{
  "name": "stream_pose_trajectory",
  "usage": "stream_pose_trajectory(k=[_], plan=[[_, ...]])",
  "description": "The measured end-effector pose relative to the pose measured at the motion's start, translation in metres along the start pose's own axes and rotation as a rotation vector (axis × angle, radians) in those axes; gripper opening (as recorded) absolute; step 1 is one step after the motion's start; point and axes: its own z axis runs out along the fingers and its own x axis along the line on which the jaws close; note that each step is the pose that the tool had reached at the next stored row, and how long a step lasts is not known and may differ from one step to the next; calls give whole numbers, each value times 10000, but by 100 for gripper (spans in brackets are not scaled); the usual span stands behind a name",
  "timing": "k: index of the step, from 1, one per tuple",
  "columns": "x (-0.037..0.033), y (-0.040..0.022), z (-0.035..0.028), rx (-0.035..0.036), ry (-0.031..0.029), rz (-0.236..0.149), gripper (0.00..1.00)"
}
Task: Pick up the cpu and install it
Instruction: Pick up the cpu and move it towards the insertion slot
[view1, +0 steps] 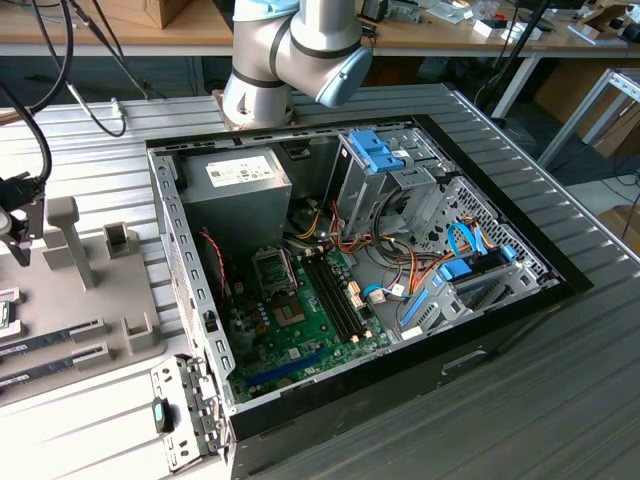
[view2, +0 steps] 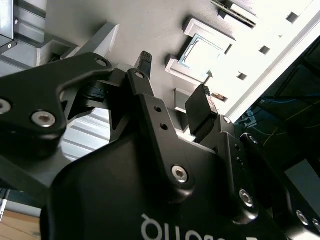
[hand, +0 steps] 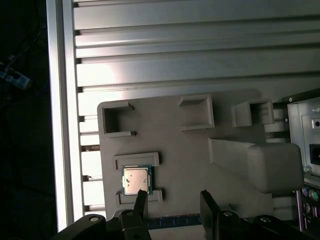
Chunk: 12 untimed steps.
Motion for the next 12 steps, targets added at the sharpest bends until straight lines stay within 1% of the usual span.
stream_pose_trajectory(k=[12], plan=[[1, -2, 40, 0, 0, 0, 54]])
